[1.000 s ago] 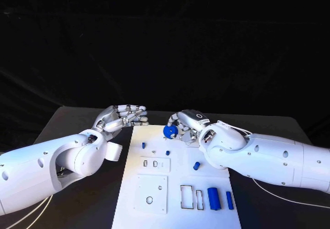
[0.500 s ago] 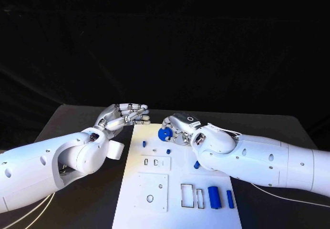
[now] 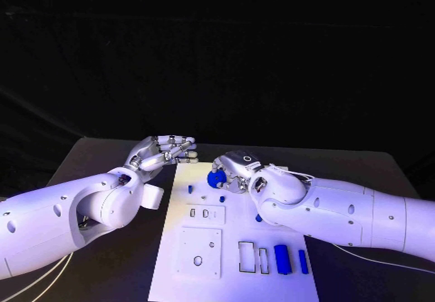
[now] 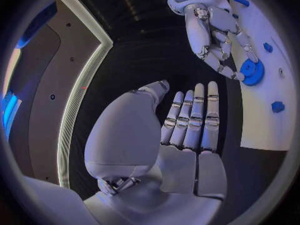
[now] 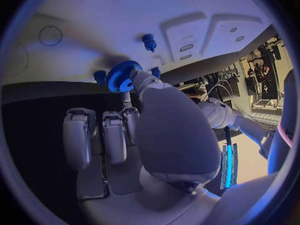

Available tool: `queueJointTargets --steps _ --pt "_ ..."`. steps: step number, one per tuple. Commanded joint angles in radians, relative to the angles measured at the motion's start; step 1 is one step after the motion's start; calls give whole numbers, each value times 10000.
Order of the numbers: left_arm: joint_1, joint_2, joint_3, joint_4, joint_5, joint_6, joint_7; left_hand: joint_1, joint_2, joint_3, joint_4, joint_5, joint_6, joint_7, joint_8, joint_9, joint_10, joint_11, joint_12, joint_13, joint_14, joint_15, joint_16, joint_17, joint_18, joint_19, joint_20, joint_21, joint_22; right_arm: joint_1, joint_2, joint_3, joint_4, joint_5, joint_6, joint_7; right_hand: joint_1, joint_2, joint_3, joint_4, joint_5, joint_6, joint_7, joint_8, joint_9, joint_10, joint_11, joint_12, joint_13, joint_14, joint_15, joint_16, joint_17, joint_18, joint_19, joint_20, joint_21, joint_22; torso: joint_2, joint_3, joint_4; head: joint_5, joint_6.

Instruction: Assemble the parts on the task board

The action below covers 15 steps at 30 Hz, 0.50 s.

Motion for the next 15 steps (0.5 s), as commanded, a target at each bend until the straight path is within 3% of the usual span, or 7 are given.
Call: queueJointTargets --steps 1,7,15 --pt "11 24 8 14 34 174 62 -69 -2 66 11 -64 -81 279 -56 -11 -21 42 -41 -3 -34 31 -53 9 113 30 3 49 9 -21 30 -7 -58 -288 357 -182 -109 -24 70 5 17 421 -160 122 73 41 0 14 566 948 -42 32 2259 -206 243 -62 45 1531 -2 0 0 -12 0" --pt "11 19 8 9 34 174 58 -69 -2 66 11 -64 -81 279 -56 -11 -21 42 -41 -3 -34 31 -53 9 113 30 3 49 9 -35 46 -17 -155 -309 479 -228 -144 -44 86 7 15 421 -159 120 74 43 3 15 569 946 -39 30 2252 -203 237 -59 37 1524 -4 -2 1 -4 -66" --pt "11 15 8 9 34 178 54 -69 -2 66 11 -64 -81 279 -56 -11 -21 42 -41 -3 -34 31 -53 9 113 30 3 49 9 -40 74 -21 -237 -323 451 -285 -182 -60 106 9 13 421 -157 118 76 43 6 13 568 947 -36 31 2254 -204 240 -57 39 1528 0 -5 1 -3 -58"
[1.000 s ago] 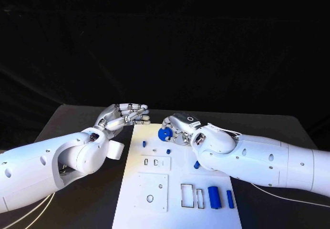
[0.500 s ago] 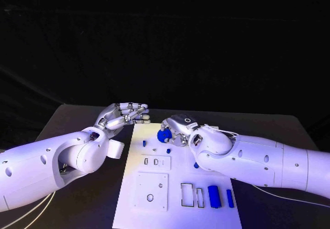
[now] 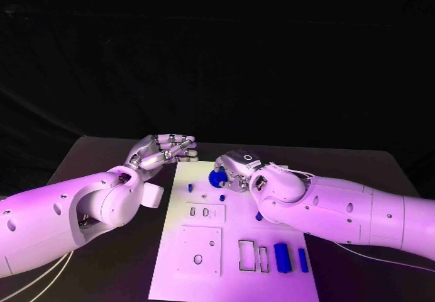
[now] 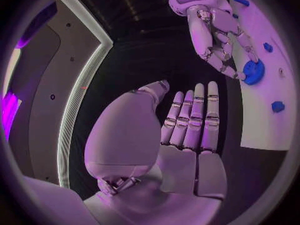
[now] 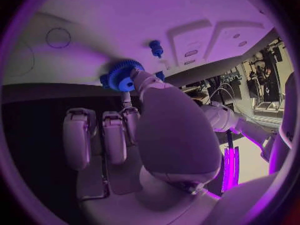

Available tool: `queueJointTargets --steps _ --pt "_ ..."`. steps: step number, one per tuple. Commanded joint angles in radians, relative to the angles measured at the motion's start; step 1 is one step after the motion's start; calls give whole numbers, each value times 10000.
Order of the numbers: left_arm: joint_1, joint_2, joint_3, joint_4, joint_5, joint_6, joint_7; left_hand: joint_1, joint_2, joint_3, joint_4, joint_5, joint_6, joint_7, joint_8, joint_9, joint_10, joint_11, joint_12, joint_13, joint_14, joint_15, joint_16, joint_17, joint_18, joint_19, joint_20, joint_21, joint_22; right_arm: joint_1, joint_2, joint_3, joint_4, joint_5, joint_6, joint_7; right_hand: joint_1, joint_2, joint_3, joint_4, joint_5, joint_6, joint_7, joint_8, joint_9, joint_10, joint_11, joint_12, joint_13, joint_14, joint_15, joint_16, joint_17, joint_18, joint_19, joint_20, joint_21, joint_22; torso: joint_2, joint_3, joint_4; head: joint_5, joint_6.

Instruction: Assemble the parts on the task board

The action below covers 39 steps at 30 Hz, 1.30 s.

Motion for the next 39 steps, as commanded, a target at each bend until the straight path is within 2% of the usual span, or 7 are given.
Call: queueJointTargets --steps 1,8,13,17,20,22,39 --pt "10 14 8 17 34 173 58 -69 -2 66 10 -64 -81 279 -56 -12 -21 42 -41 -3 -34 31 -53 11 113 30 3 49 11 -22 23 -18 -43 -176 172 -152 -148 -12 67 10 13 366 -144 72 72 29 9 0 553 947 -34 31 2256 -201 231 -54 27 1518 5 -5 1 -8 2" --pt "10 18 8 6 34 182 45 -69 -2 66 10 -64 -81 279 -56 -12 -21 42 -41 -3 -34 31 -53 11 113 30 3 49 11 -23 81 -19 -101 -82 -14 -90 -762 -350 140 146 -5 -545 190 -592 -171 -114 298 -114 428 945 206 29 2248 -193 201 130 -32 1492 5 -2 5 -5 4" --pt "10 20 8 1 34 197 31 -85 -7 79 -9 -67 -88 282 -59 -12 -29 45 -43 -2 -41 34 -65 27 111 22 4 56 10 -23 88 -20 -130 -30 -10 -83 -937 -403 40 180 -14 -650 248 -716 -204 -207 363 -185 338 943 266 28 2243 -185 186 199 -58 1476 4 -10 6 0 0" --pt "10 22 8 -10 34 206 12 -85 -7 79 -9 -67 -88 282 -59 -12 -29 45 -43 -2 -41 34 -65 27 111 22 4 56 10 -22 79 -20 -137 18 43 -65 -1462 -435 -518 262 -2 -830 310 -920 -244 -279 435 -225 294 946 341 32 2259 -180 178 284 -79 1473 4 -4 -4 1 0" --pt "10 28 7 -22 35 218 -10 -85 -7 79 -9 -67 -88 282 -59 -12 -29 45 -43 -2 -41 34 -65 27 111 22 4 56 10 -22 58 -20 -128 122 151 -52 -1830 -159 -1595 286 31 -763 318 -1016 -215 -307 452 -229 293 954 365 42 2300 -182 197 324 -73 1504 2 0 -8 -6 12" --pt "10 31 7 -27 35 220 -15 -85 -7 79 -9 -67 -88 282 -59 -12 -29 45 -43 -2 -41 34 -65 27 111 22 4 56 10 -22 48 -20 -121 177 234 -42 -1939 -16 -1894 297 34 -680 301 -1014 -189 -279 441 -205 327 961 358 50 2334 -191 222 322 -47 1539 4 -1 -4 -3 12" --pt "10 38 6 -35 35 196 -73 -98 -3 85 -12 -67 -91 286 -61 -12 -35 48 -44 -2 -48 37 -74 34 109 16 6 57 9 -22 4 -21 -207 732 1093 -70 -2905 607 -2175 318 26 -229 133 -833 -45 -22 294 -2 613 987 232 75 2453 -219 308 210 36 1655 9 2 -4 -17 21"
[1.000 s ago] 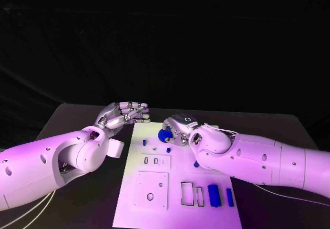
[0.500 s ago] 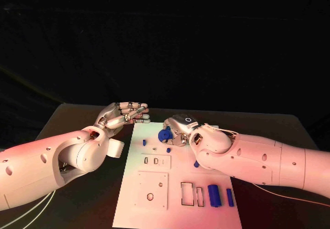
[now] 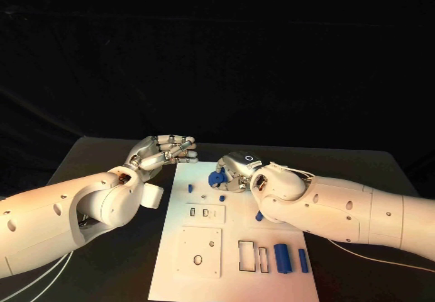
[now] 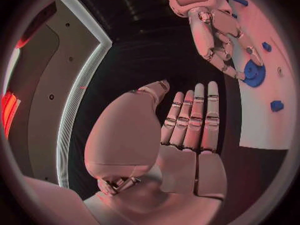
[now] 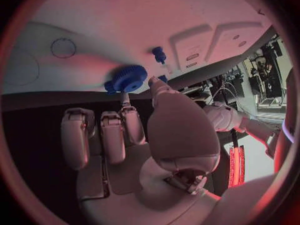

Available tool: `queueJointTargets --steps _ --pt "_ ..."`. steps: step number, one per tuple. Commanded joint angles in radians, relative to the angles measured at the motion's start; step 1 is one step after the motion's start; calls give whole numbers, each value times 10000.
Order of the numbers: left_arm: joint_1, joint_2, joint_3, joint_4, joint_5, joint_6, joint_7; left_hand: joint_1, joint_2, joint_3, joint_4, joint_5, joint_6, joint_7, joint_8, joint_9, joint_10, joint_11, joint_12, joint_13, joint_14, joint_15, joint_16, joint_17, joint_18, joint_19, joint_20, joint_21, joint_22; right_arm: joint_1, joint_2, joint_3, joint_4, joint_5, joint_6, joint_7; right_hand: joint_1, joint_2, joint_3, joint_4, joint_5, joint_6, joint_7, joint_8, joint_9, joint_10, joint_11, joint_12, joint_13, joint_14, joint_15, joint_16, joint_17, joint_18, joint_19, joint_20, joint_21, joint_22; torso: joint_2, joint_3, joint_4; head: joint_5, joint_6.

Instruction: Assemble the parts on the task board

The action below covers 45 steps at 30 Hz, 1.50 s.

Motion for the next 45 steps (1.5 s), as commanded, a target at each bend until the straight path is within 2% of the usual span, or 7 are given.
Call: queueJointTargets --steps 1,11,27,38,40,41,45 --pt "10 23 9 17 33 170 27 -98 -2 57 16 -67 -55 321 -61 -12 -35 48 -45 -2 -48 37 -35 8 110 16 6 57 12 -33 -14 -31 -40 243 711 -67 -140 -15 -65 2 -16 73 -17 54 15 84 8 34 606 1023 -63 38 2460 -113 325 -47 65 1671 3 -3 -4 -5 4" --pt "10 21 8 16 33 198 13 -105 0 62 12 -65 -59 324 -63 -13 -41 51 -46 -2 -51 39 -40 13 109 13 6 59 11 -33 -127 -31 -25 239 786 -232 -231 43 -52 -2 -12 109 -29 71 27 116 -3 60 644 1035 -72 49 2516 -122 349 -54 95 1702 -6 -3 -1 0 2" --pt "9 -4 8 -1 33 201 12 -108 -3 64 8 -65 -65 327 -66 -14 -48 53 -49 -3 -54 40 -44 16 109 10 7 59 11 -33 -720 -32 564 177 568 -291 -215 46 -32 -24 -9 124 -37 78 32 134 -9 74 664 1033 -76 48 2507 -124 354 -59 101 1709 -5 17 -15 26 19" --pt "7 -32 7 -39 33 197 14 -111 -7 68 -2 -65 -78 333 -73 -16 -62 58 -53 -4 -59 43 -51 22 108 6 8 61 10 186 -2339 14 1857 506 -1093 -238 171 -82 146 -70 -7 238 -92 132 72 200 -65 109 722 1040 -127 54 2540 -156 435 -105 205 1817 -23 16 -50 22 81" --pt "7 -38 6 -48 33 192 10 -111 -7 68 -2 -65 -78 333 -73 -16 -62 58 -53 -4 -59 43 -51 22 108 6 8 61 10 329 -2822 20 2161 1109 -1162 -92 231 -136 150 -74 -11 230 -92 125 72 197 -66 103 716 1034 -129 49 2516 -144 408 -109 164 1782 -35 37 -74 13 89" --pt "7 -39 6 -53 33 189 7 -111 -7 68 -2 -65 -78 333 -73 -16 -62 58 -53 -4 -59 43 -51 22 108 6 8 61 10 401 -3071 23 2294 1479 -1123 47 407 -322 126 -92 -15 200 -83 105 71 158 -61 62 673 1013 -129 28 2413 -111 327 -113 43 1681 -38 38 -85 8 87" --pt "7 -23 5 -79 33 200 10 -111 -7 68 -2 -65 -78 333 -73 -16 -62 58 -53 -4 -59 43 -51 22 108 6 8 61 10 620 -3903 26 2621 2688 -764 715 936 -518 134 -125 -17 152 -55 87 83 7 -39 -72 526 946 -115 -41 2115 -18 91 -105 -308 1395 -55 34 -136 -60 111"
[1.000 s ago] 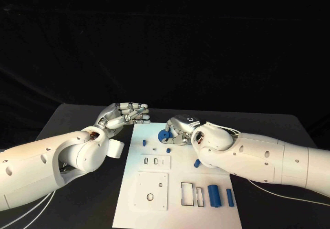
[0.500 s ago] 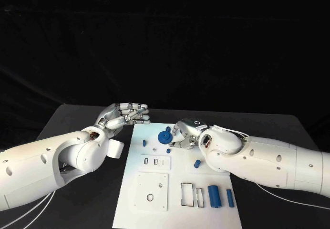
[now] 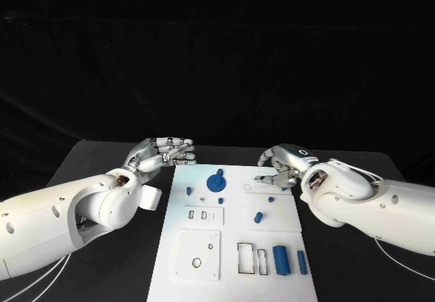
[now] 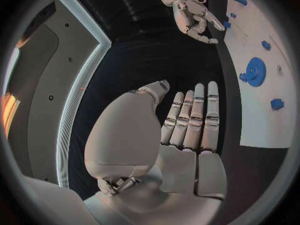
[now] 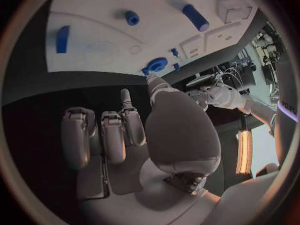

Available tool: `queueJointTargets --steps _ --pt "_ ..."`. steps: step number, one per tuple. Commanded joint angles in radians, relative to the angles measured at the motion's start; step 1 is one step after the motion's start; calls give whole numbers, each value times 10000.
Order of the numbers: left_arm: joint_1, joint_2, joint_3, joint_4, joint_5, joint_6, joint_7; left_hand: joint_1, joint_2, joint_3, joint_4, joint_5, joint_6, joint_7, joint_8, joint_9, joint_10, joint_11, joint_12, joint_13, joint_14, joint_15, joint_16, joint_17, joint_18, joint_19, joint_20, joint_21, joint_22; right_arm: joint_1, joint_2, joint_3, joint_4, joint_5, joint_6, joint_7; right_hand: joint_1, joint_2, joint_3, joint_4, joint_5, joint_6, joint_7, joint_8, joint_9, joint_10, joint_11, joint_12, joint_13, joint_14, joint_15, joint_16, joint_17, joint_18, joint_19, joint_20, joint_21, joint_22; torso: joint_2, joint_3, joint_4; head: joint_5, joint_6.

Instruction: Assemble the parts on the task board

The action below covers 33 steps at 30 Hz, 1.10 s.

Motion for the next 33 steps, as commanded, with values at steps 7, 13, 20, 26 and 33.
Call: queueJointTargets --steps 7,13,20,26,33 --pt "7 123 2 -75 32 245 66 -112 -14 73 -15 -65 -88 336 -40 -18 -37 25 -55 -5 -63 46 -57 23 108 1 9 62 11 215 -1572 -14 224 2702 799 1886 1600 -194 264 -344 -19 -318 159 -206 -35 -335 104 -259 328 936 38 -60 2072 -7 15 29 -227 1322 -71 55 -111 -121 33" --pt "-2 211 -2 -196 9 414 152 -156 -71 41 -24 -76 -103 333 -46 -19 -45 27 -51 -3 -69 52 -68 37 104 -13 16 61 7 137 -2241 -50 -58 3078 1032 2446 2028 -282 307 -445 -22 -545 231 -373 -131 -382 165 -296 290 946 88 -50 2118 -9 19 71 -239 1331 -105 121 -177 -191 60" --pt "-10 293 -4 -329 -135 543 224 -312 -217 -79 -61 -51 -119 325 -39 -9 -62 36 -39 4 -192 95 -170 87 74 -258 85 -53 -60 -159 -2197 -66 -487 3606 884 2650 2198 -270 314 -459 -17 -667 278 -460 -185 -399 205 -306 280 948 120 -48 2129 -1 3 98 -273 1313 -121 179 -213 -204 66" --pt "-25 327 -6 -387 -169 617 237 -310 -203 -71 -68 -45 -116 325 -36 -7 -61 37 -38 5 -202 98 -179 92 75 -285 91 -65 -67 -486 -1801 -69 -887 3873 627 2745 2177 -223 313 -409 -19 -674 293 -469 -196 -374 218 -283 309 955 132 -40 2162 -2 6 107 -272 1317 -120 174 -179 -225 30" --pt "-40 314 -9 -418 -178 647 236 -299 -172 -52 -79 -39 -113 325 -32 -5 -61 36 -37 5 -204 98 -184 100 86 -287 91 -61 -67 -752 -1357 -68 -1198 4143 302 2854 2154 -154 327 -345 -19 -634 298 -457 -201 -323 225 -236 365 963 143 -31 2196 -10 28 119 -244 1343 -117 137 -202 -197 28"
